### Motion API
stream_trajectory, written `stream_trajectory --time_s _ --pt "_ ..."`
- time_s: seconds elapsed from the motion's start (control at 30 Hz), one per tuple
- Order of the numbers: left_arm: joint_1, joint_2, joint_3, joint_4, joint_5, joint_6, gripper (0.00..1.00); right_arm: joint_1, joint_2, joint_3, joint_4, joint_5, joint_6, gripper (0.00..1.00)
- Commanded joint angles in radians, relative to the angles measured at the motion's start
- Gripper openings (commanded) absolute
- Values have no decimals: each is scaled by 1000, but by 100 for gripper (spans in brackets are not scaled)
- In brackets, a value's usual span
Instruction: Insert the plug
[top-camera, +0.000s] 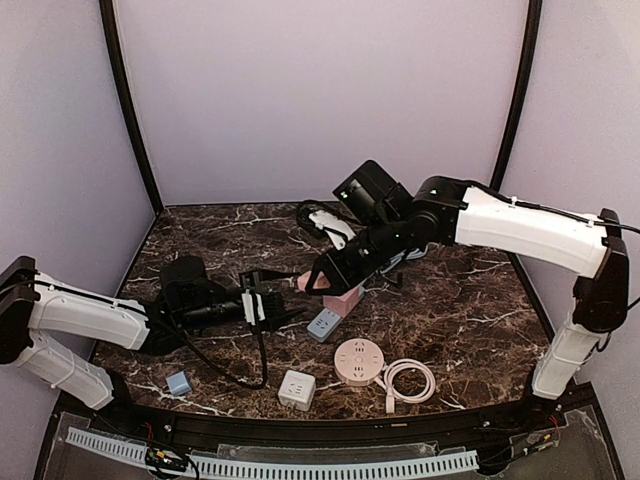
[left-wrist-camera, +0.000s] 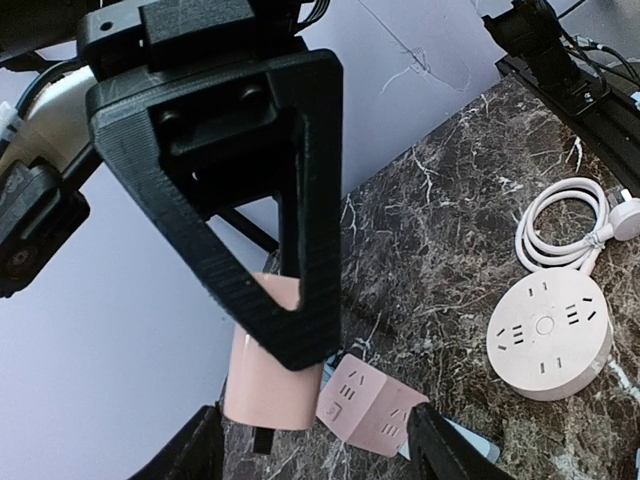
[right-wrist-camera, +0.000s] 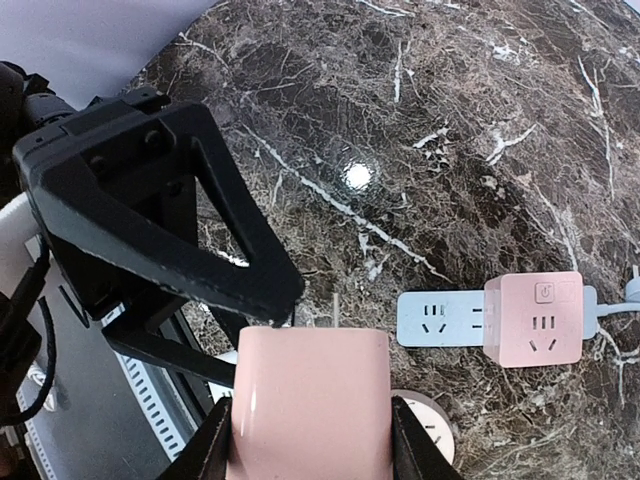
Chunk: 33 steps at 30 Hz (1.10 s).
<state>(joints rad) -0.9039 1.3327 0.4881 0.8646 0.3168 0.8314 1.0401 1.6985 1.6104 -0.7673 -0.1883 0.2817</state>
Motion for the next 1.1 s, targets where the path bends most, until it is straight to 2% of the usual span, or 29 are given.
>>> stream_trajectory --time_s 0.0,0.37,0.5,0.63,0.67,0.73,0.87,0.93,1.07 --pt "-19 14 33 -38 -3 25 59 0 17 37 -9 -30 -9 6" --pt "-48 33 59 -59 -52 53 47 0 43 57 -18 -54 -1 6" --pt "-54 41 66 -66 -69 60 35 -1 43 55 -15 -68 1 5" --pt "-57 41 78 -90 -81 58 12 -1 34 52 -9 -73 1 6" --pt "-57 40 78 -92 -84 59 9 0 30 50 -7 -72 1 8" --pt "-58 36 76 -90 -91 53 6 -1 21 43 -2 -73 0 16" --pt "-58 24 73 -97 -99 35 5 -1 -13 28 7 -66 -26 57" --pt "-58 16 71 -99 -98 15 4 -1 -49 5 27 -58 -61 72" --pt "-57 3 72 -112 -85 -50 2 1 -164 -115 148 -18 -194 82"
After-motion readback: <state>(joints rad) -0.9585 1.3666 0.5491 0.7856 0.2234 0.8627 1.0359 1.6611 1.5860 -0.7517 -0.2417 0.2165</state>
